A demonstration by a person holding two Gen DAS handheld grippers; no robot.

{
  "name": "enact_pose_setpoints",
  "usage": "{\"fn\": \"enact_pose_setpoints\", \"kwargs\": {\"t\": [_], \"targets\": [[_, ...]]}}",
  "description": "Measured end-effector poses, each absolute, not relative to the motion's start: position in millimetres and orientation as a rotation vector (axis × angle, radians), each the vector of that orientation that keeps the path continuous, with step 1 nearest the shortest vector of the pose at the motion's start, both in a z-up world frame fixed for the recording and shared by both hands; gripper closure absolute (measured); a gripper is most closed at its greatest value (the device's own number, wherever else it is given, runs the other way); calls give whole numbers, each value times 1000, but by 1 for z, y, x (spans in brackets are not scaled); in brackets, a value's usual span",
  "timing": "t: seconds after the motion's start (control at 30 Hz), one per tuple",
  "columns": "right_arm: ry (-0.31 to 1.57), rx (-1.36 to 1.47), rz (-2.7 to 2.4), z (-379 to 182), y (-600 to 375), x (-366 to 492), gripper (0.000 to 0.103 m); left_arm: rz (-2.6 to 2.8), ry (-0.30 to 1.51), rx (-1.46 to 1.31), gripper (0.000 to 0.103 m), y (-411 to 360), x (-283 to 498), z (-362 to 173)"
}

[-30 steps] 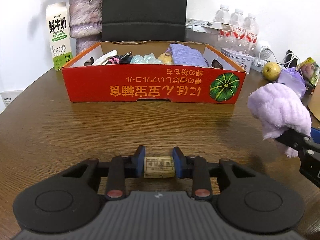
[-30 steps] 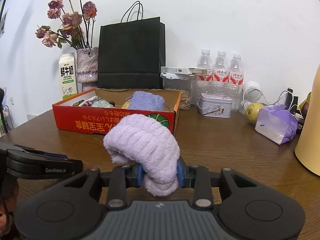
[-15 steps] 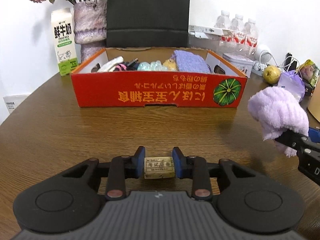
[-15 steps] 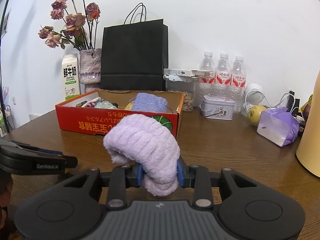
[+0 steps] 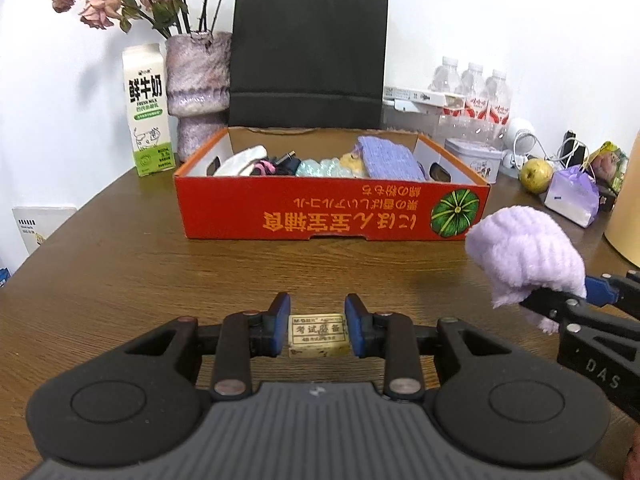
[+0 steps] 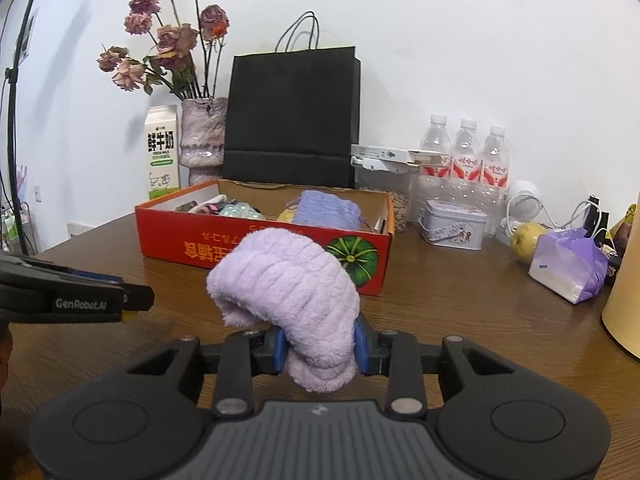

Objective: Organize objects
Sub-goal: 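Carry the beige block and lavender headband with both grippers over the box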

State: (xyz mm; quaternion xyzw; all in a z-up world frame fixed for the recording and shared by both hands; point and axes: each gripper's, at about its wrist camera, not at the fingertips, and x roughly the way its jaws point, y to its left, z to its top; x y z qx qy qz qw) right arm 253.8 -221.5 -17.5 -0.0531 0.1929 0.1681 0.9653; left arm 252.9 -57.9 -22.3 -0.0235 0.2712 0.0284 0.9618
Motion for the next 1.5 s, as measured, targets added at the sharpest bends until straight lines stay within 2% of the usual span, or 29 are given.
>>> {"fn": "enact_pose_setpoints", "kwargs": {"t": [0.63, 1.5], "targets": [[340, -98, 352, -2, -168, 244, 72, 94, 443, -75, 72, -18, 232, 4], [270, -75, 281, 22, -148, 284, 72, 100, 387, -92, 72, -1, 276, 35]]}}
